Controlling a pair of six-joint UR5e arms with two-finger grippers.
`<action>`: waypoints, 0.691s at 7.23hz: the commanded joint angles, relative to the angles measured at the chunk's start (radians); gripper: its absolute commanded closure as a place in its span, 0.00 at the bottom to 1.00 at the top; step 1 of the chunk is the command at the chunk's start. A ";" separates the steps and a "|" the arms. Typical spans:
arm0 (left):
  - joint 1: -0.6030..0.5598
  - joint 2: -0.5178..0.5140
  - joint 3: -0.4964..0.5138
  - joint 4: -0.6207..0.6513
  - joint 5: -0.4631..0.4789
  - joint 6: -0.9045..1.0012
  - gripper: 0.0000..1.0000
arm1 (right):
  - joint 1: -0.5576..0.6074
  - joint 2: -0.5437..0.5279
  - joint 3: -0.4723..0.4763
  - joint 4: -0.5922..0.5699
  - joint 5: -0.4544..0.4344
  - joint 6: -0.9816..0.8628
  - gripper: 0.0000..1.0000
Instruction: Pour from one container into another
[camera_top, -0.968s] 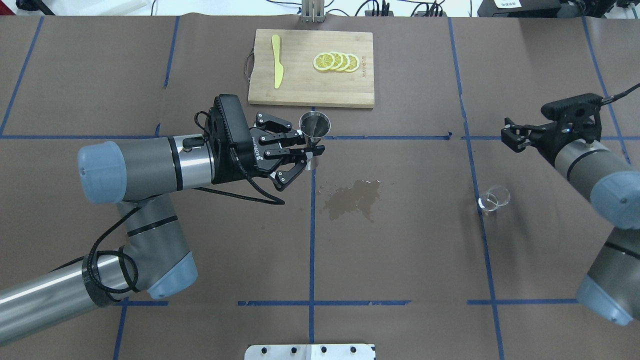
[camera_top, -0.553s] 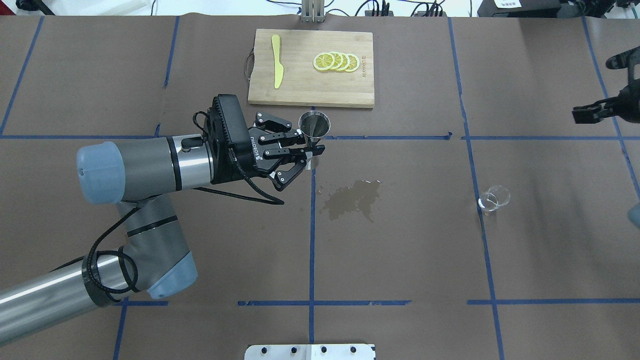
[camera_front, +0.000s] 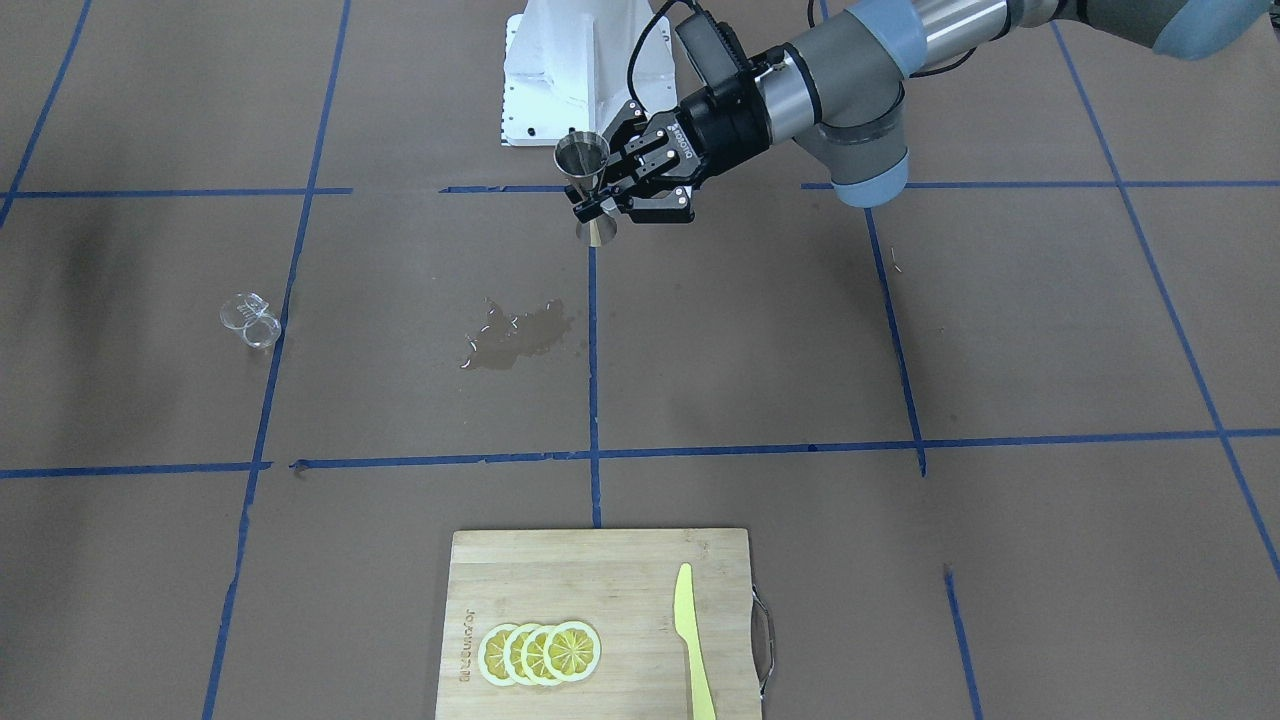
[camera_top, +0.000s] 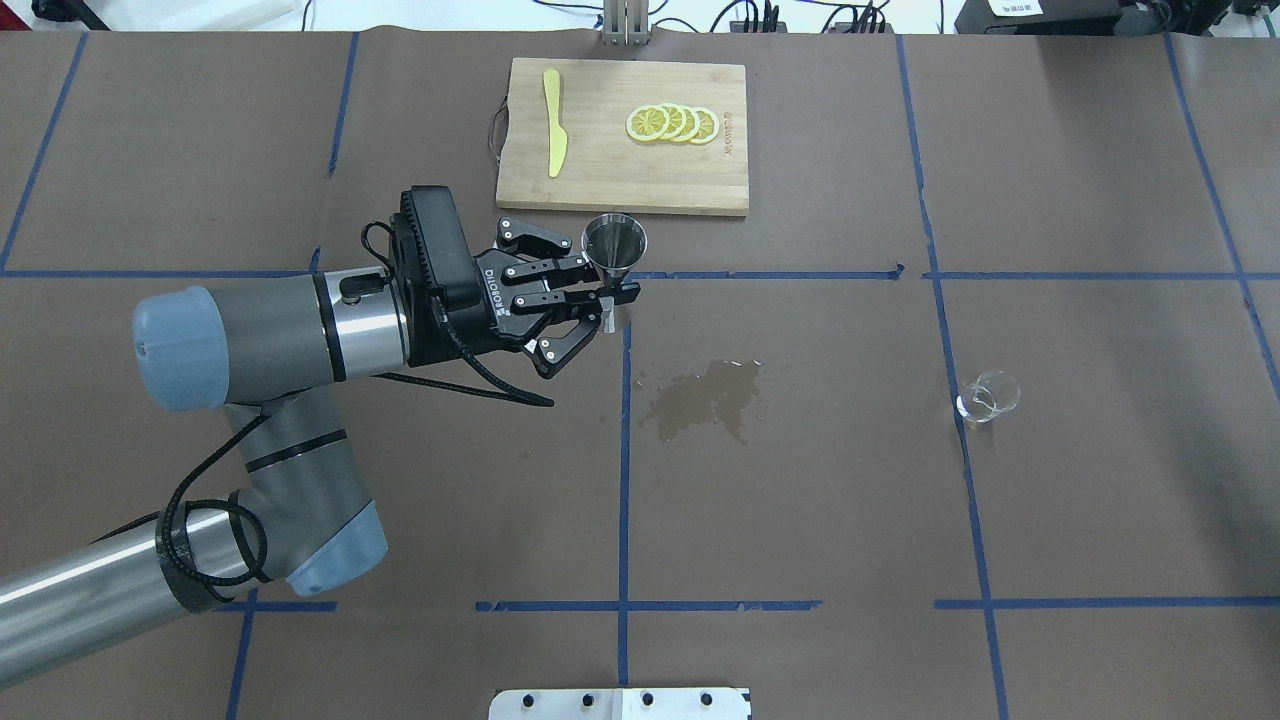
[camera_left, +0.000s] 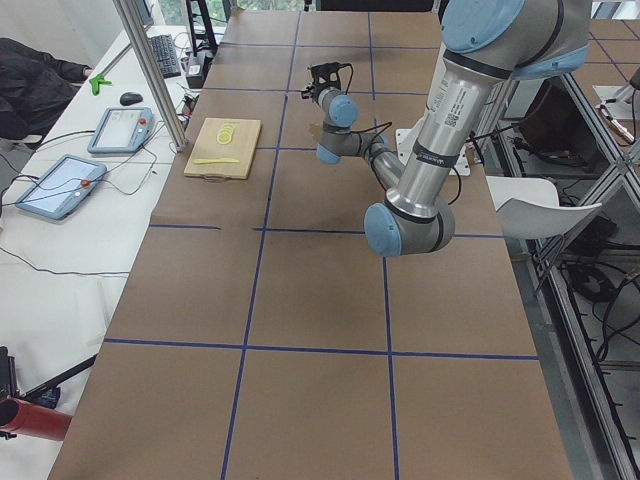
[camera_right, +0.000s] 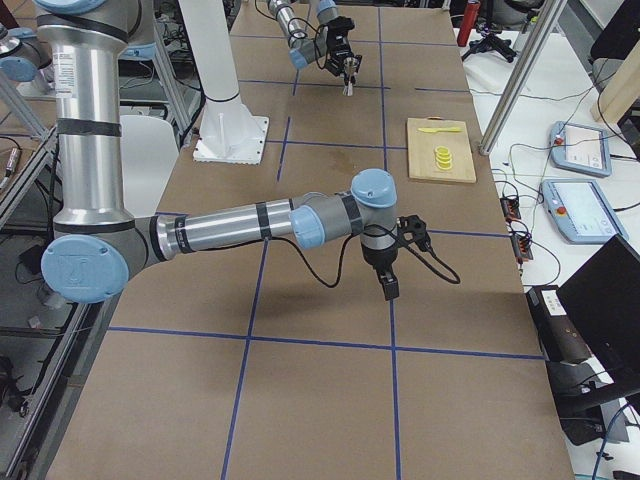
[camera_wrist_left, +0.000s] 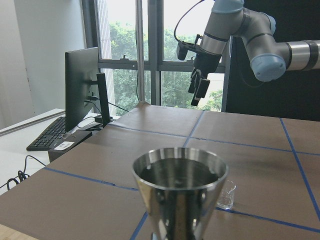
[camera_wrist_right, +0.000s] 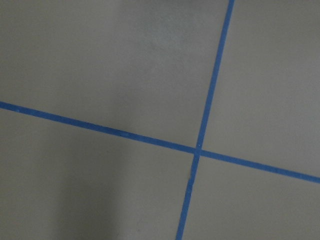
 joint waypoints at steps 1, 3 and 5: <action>-0.030 0.015 -0.003 -0.004 0.002 -0.002 1.00 | 0.033 -0.063 -0.011 -0.036 0.014 -0.056 0.00; -0.060 0.047 -0.015 -0.010 0.000 -0.011 1.00 | 0.048 -0.117 -0.028 -0.036 0.079 -0.050 0.00; -0.109 0.127 -0.065 -0.018 0.002 -0.064 1.00 | 0.059 -0.129 -0.029 -0.035 0.078 -0.046 0.00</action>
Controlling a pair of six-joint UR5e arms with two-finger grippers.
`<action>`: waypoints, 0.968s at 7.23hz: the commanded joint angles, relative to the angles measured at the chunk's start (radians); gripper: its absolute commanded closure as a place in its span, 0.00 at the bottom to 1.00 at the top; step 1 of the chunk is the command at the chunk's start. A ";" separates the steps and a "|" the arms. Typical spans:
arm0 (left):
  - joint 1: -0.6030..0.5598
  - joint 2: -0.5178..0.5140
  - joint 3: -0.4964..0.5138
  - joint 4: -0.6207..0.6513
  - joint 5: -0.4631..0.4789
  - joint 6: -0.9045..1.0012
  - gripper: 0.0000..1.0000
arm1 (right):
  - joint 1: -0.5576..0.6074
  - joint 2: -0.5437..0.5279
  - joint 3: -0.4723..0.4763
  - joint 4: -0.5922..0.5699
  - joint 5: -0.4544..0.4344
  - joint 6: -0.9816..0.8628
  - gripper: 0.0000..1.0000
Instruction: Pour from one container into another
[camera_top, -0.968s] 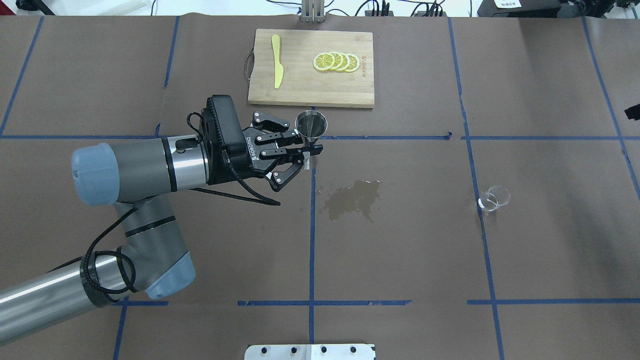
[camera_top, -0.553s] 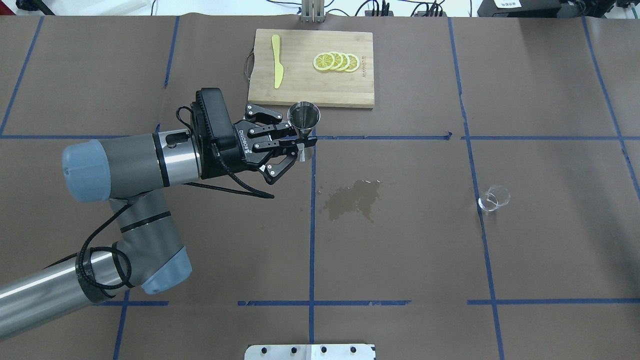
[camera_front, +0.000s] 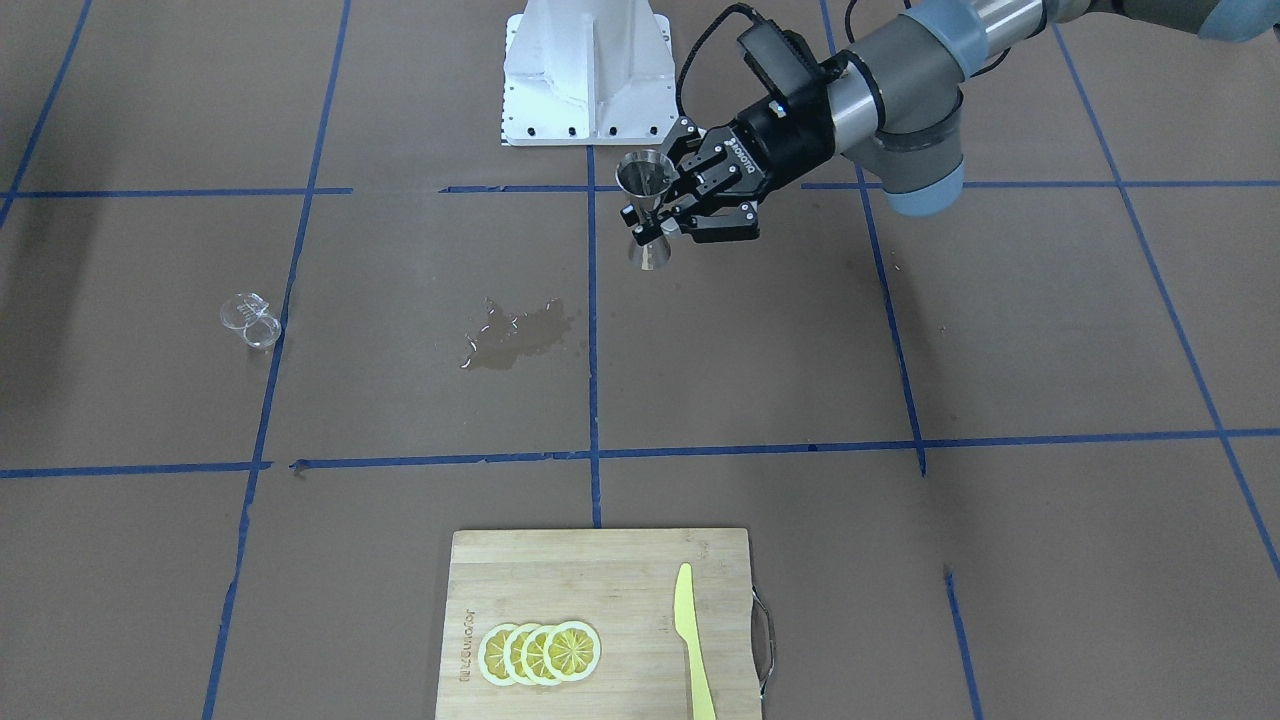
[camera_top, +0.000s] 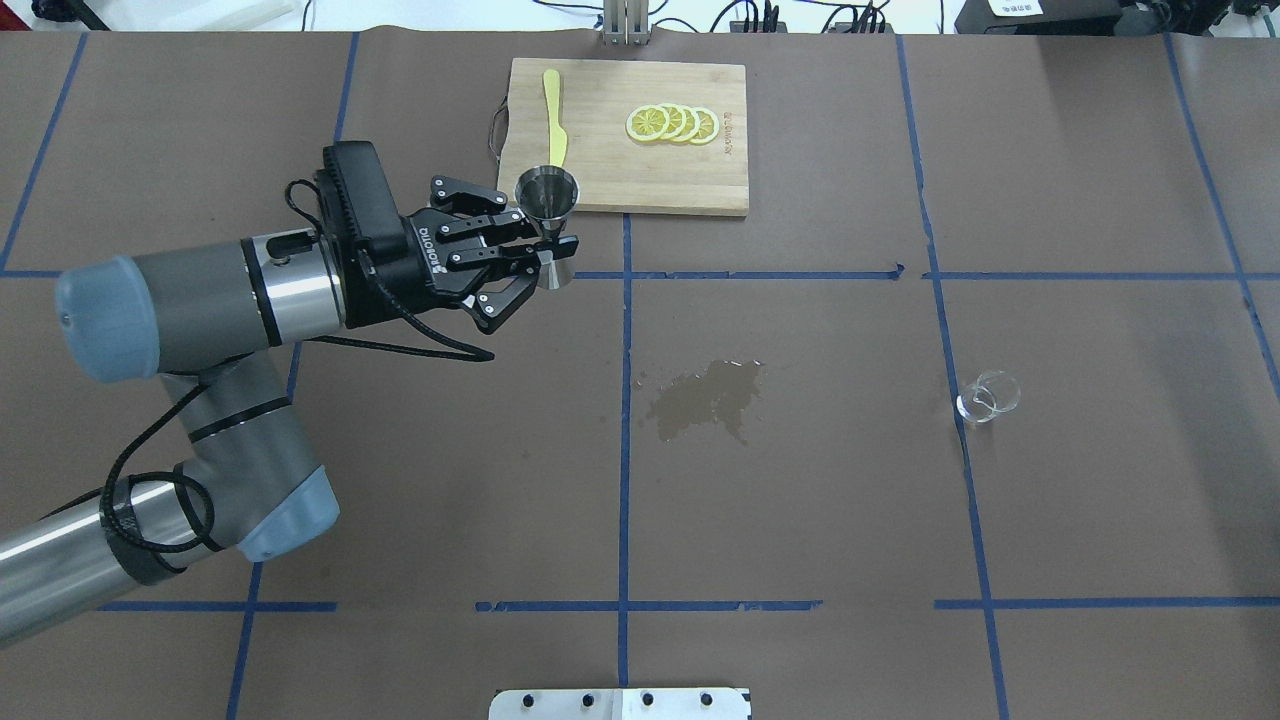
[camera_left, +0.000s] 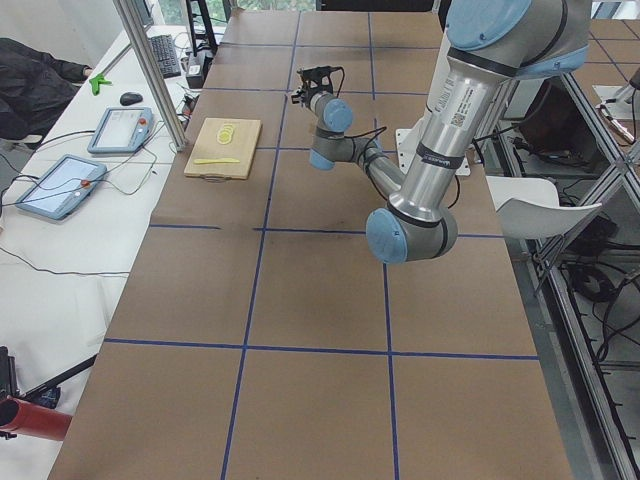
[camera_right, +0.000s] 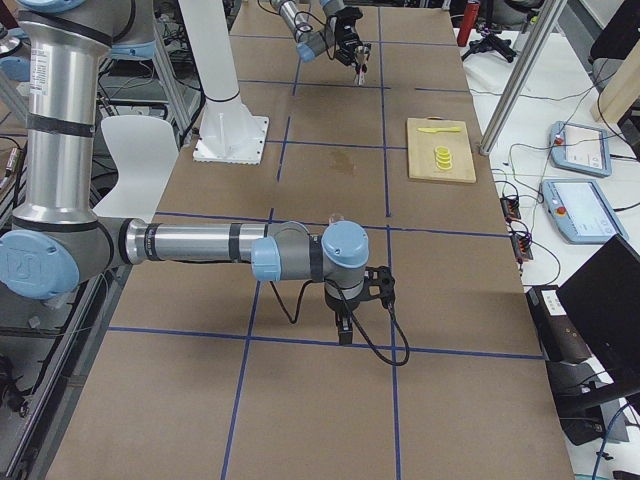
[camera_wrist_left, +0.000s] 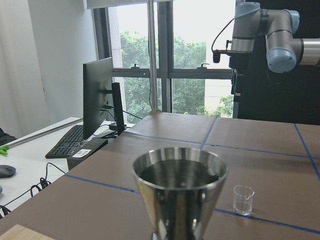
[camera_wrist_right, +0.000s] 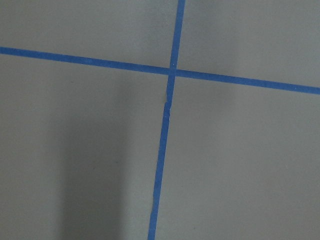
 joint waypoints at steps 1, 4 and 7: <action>-0.065 0.095 -0.049 -0.027 0.001 -0.067 1.00 | 0.006 -0.015 -0.002 0.003 0.007 0.004 0.00; -0.092 0.224 -0.057 -0.176 0.190 -0.168 1.00 | 0.006 -0.015 -0.004 0.005 0.006 0.002 0.00; -0.092 0.316 -0.073 -0.232 0.454 -0.260 1.00 | 0.006 -0.015 -0.004 0.006 0.001 0.002 0.00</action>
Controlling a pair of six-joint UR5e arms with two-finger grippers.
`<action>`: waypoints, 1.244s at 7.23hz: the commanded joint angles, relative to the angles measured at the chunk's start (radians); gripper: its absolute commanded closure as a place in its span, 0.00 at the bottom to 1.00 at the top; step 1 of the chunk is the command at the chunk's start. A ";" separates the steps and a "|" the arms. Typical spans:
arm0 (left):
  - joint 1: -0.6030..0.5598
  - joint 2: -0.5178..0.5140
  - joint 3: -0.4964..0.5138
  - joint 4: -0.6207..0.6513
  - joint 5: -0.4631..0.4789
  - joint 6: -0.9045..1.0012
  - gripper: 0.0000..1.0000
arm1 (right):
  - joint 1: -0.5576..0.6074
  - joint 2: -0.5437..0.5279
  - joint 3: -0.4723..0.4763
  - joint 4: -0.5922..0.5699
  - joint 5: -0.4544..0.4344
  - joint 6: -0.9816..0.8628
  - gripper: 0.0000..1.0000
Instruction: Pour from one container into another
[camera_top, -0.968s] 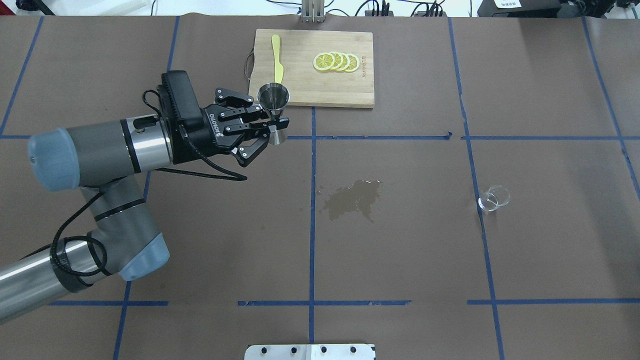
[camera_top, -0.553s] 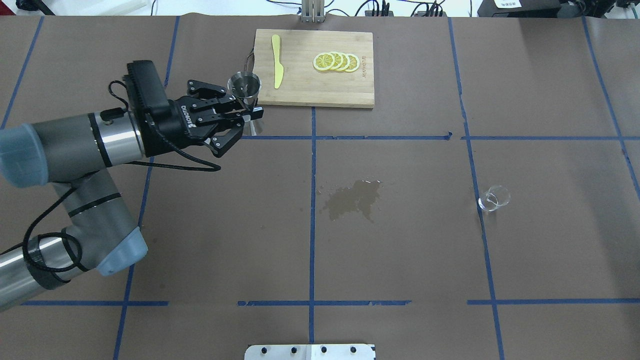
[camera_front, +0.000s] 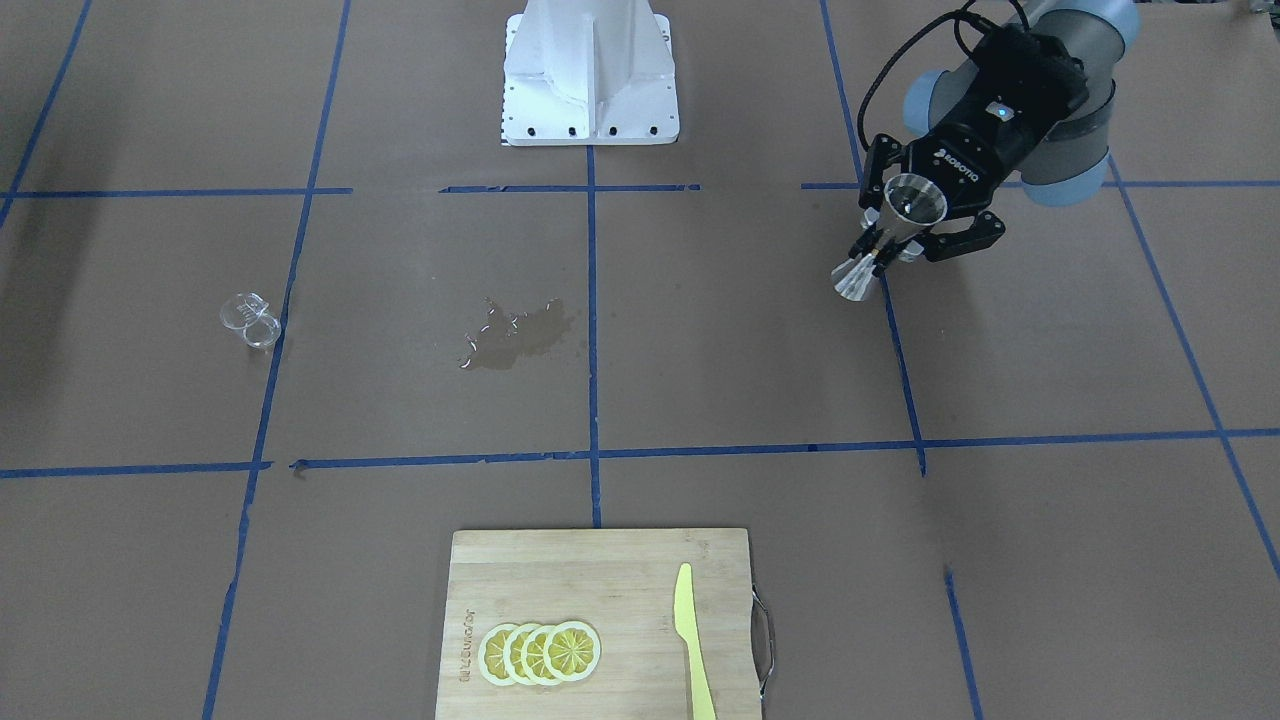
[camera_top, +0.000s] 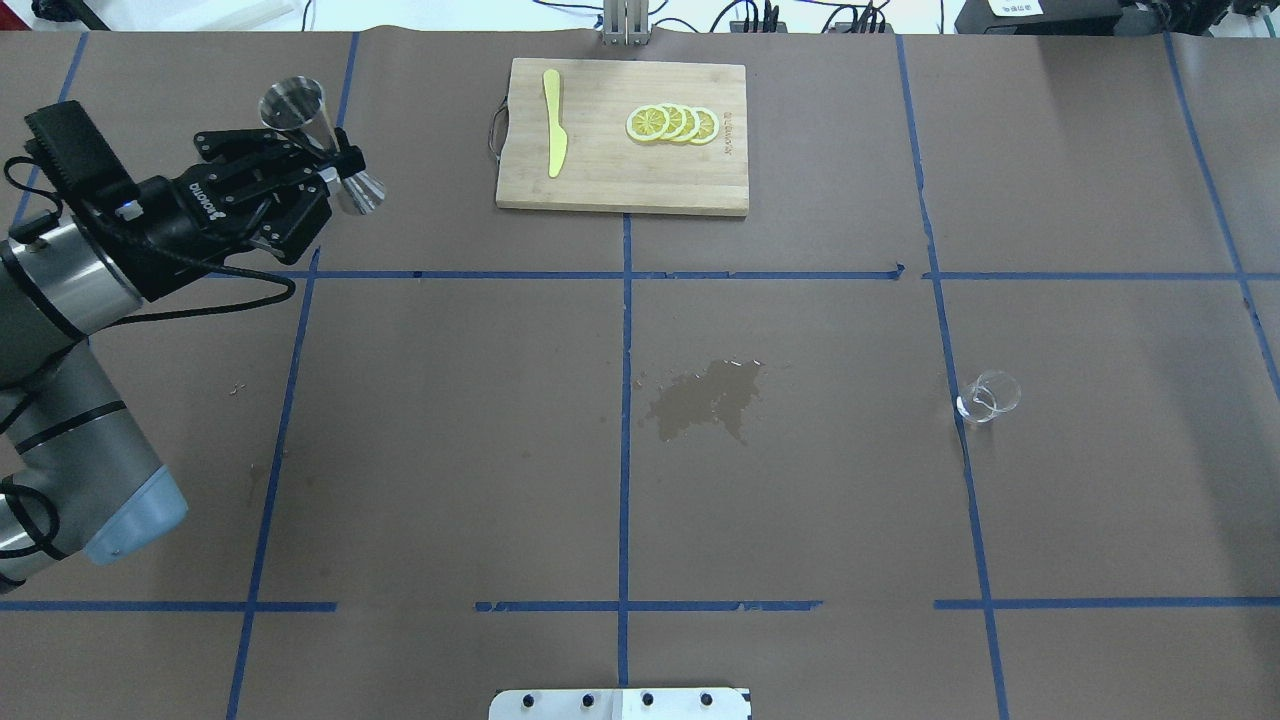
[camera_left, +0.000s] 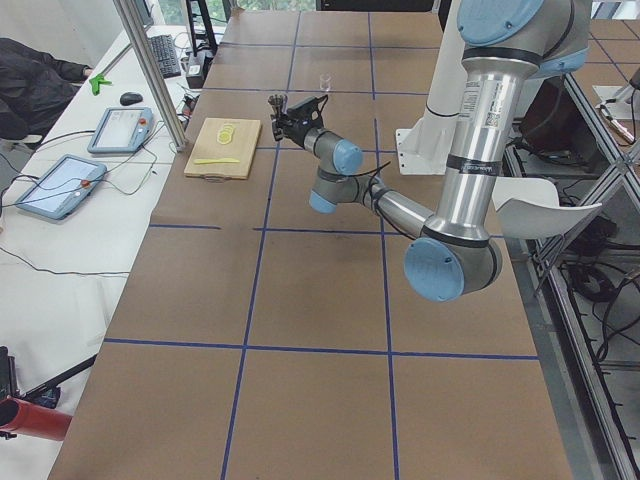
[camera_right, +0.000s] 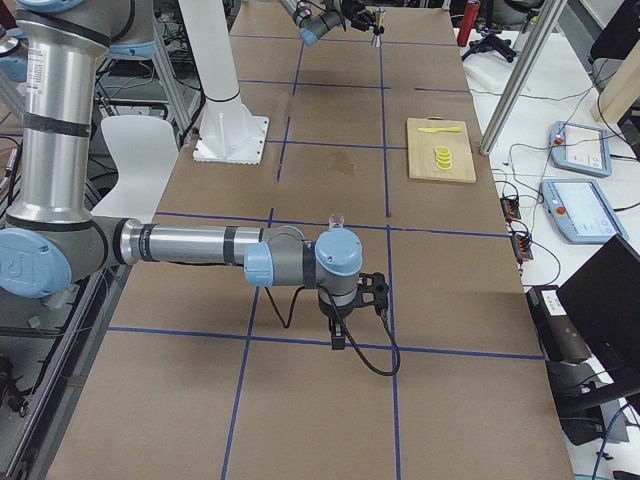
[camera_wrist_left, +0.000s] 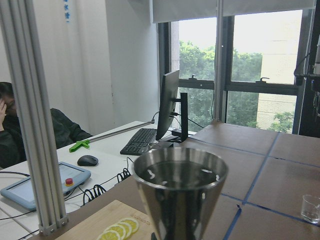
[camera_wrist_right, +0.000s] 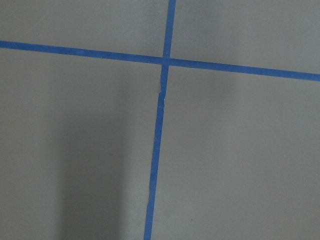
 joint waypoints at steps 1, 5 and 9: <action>0.006 0.070 -0.022 -0.012 0.275 -0.044 1.00 | 0.000 0.000 0.000 0.002 -0.002 0.000 0.00; 0.013 0.225 -0.033 -0.009 0.413 -0.044 1.00 | 0.000 -0.005 0.000 0.002 -0.002 -0.002 0.00; 0.024 0.271 -0.042 0.001 0.413 -0.167 1.00 | 0.000 -0.005 0.000 0.002 -0.002 0.000 0.00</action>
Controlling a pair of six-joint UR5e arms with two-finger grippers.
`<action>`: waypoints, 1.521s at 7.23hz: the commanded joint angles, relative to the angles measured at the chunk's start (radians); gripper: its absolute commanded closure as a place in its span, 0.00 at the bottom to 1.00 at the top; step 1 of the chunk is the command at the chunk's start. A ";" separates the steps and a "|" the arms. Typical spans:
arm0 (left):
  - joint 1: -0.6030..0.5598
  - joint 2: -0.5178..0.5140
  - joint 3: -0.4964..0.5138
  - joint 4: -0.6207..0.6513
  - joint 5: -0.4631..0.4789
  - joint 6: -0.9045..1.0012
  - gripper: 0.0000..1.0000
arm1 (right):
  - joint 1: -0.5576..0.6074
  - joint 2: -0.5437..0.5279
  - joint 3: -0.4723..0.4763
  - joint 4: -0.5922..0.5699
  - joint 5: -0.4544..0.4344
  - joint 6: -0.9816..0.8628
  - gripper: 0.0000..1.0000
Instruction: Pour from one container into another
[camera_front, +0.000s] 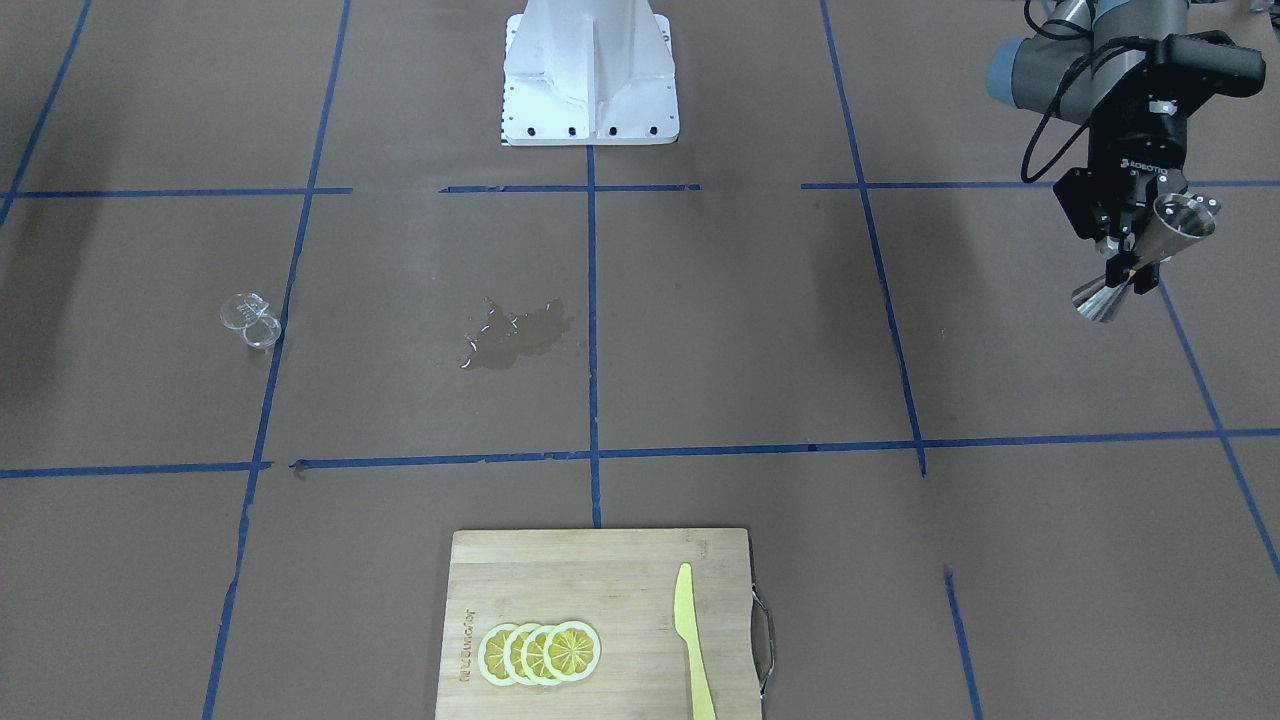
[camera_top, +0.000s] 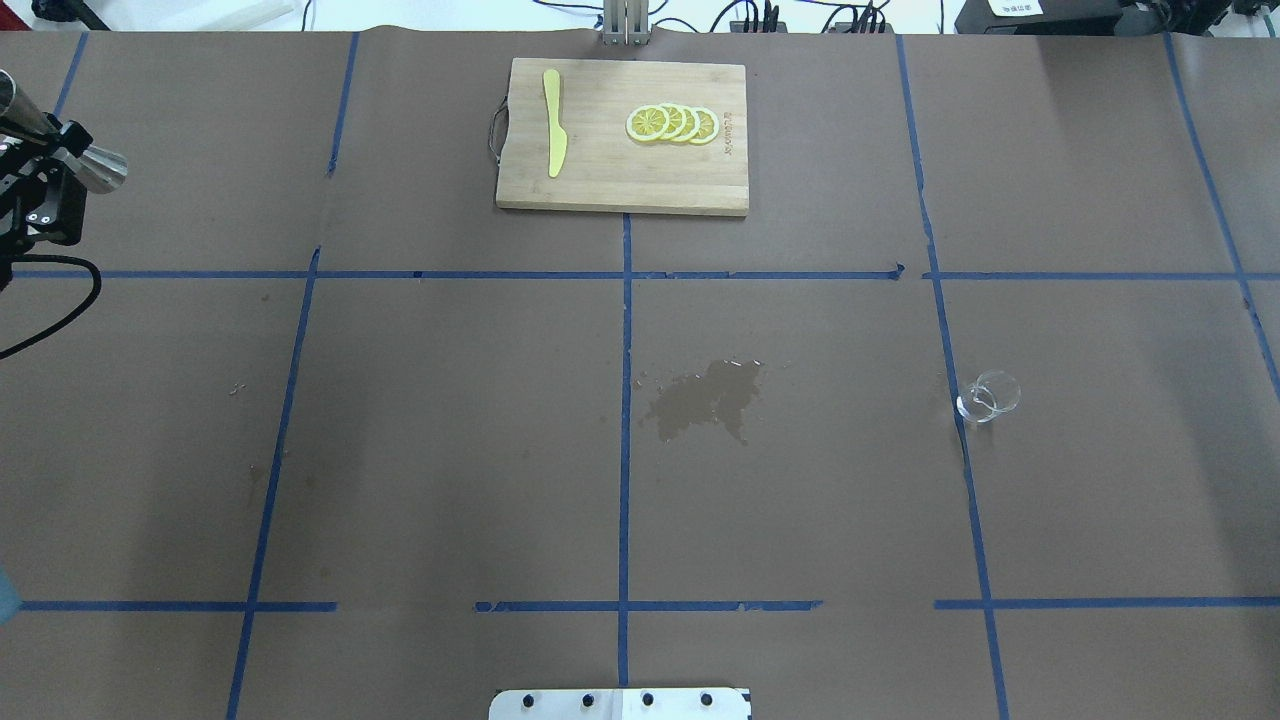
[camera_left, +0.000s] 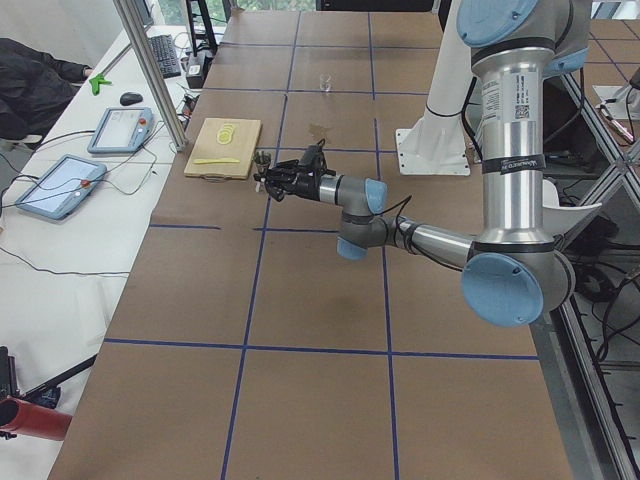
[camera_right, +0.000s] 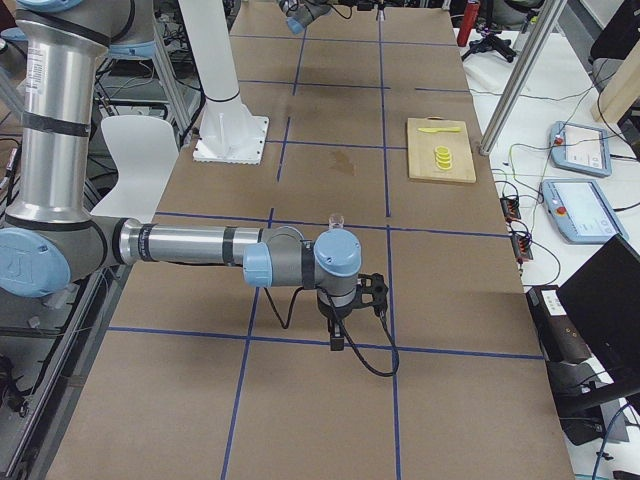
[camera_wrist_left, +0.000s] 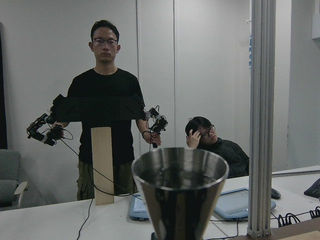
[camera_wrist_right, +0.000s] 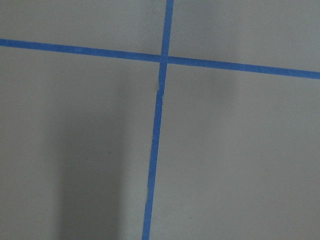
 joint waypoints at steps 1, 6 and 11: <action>0.015 -0.005 -0.029 0.001 0.001 -0.177 1.00 | 0.000 0.000 0.000 0.000 0.000 0.002 0.00; 0.211 -0.004 -0.031 0.204 0.352 -0.235 1.00 | 0.003 0.000 0.000 0.000 0.000 0.002 0.00; 0.302 0.008 0.027 0.225 0.366 -0.145 1.00 | 0.003 0.000 0.000 0.000 0.000 0.003 0.00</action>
